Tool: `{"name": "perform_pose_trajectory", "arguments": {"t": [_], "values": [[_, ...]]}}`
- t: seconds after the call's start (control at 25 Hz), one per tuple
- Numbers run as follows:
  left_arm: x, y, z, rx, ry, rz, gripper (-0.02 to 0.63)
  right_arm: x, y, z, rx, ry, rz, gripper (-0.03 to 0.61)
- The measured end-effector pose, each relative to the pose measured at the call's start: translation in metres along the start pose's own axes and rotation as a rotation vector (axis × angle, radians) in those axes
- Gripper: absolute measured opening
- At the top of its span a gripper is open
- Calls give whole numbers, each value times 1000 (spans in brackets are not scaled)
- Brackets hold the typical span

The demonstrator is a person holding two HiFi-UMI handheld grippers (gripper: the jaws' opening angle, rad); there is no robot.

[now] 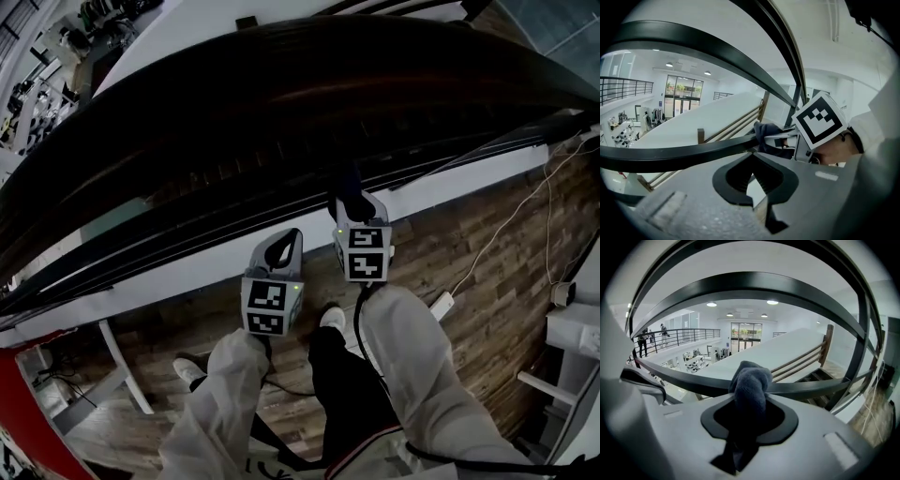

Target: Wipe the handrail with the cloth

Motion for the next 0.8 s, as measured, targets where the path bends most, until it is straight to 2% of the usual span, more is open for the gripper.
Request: {"name": "perform_pose_trajectory", "arguments": {"t": [0.12, 0.24, 0.44, 0.72, 0.8], "values": [[-21, -24, 6, -2, -10, -20, 2, -56, -2, 2, -22, -61, -64, 92], [-40, -44, 8, 3, -23, -43, 2, -104, -4, 9, -41, -80, -100, 92], [-62, -68, 6, -2, -46, -76, 2, -145, -5, 10, -66, -40, -129, 92], [-100, -113, 32, -4, -86, -124, 2, -216, -11, 25, -74, -31, -156, 92], [-107, -120, 35, -2, -95, -136, 2, -231, -12, 29, -73, -28, -137, 94]]}}
Point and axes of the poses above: the fingertips, and each gripper's own axes: y backward along the fingers, x to its left, z out of its top, the point moved 3 cm from there along y, backward along the fingers, and after that the axes turned 11 degrees about -y, right-handed, at the moved point
